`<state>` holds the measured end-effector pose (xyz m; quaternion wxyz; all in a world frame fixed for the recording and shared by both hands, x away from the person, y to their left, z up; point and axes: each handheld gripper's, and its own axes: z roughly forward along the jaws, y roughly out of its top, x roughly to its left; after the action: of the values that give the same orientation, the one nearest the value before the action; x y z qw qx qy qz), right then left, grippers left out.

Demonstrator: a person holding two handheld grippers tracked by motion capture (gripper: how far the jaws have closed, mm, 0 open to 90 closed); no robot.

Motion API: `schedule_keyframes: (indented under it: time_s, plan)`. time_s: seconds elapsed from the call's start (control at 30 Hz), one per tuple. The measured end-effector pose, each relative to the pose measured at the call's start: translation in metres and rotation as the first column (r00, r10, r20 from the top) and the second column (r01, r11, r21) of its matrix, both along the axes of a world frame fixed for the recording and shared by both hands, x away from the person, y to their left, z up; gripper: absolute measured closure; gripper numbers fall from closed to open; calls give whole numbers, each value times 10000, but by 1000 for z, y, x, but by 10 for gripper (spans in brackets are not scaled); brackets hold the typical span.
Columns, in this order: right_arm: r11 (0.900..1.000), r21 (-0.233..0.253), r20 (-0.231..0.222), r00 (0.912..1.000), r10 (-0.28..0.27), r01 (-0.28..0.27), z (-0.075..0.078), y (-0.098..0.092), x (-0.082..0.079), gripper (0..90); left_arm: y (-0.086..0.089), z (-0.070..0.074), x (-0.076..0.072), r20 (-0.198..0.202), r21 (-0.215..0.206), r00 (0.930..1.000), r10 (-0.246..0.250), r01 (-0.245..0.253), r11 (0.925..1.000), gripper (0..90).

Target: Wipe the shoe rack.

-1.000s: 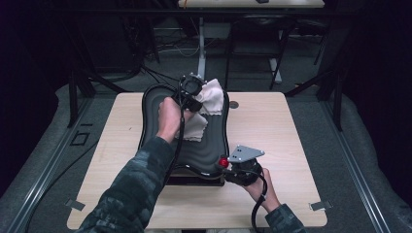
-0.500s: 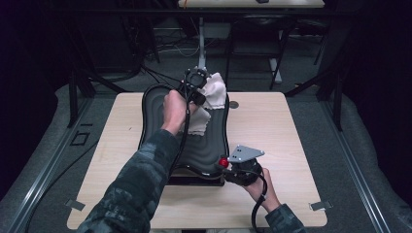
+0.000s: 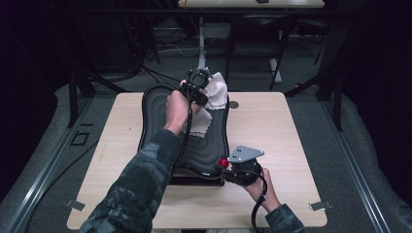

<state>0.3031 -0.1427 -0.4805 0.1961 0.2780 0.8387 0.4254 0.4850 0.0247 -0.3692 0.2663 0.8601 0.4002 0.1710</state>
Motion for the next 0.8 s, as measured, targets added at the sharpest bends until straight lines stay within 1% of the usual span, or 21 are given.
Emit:
schedule_keyframes:
  time_s: [0.1,0.2,0.27,0.53,0.8]
  plan:
    - [10000,10,4,10000,4,-4,0,0,0,605,-2,-3,-5,48,109,9998,-203,203,9997,838]
    - [10000,9,13,10000,3,-3,0,0,0,605,-1,-6,-10,35,80,9994,-353,352,9993,839]
    - [10000,7,24,10000,18,-18,0,0,0,605,0,-9,-13,-53,-24,9991,-411,411,9992,838]
    - [10000,3,54,10000,-4,4,0,0,0,605,2,-17,-28,-57,-35,9978,-660,660,9978,839]
    - [10000,-2,62,10000,-18,18,0,0,0,605,3,-28,-46,-141,-101,9945,-1040,1039,9945,839]
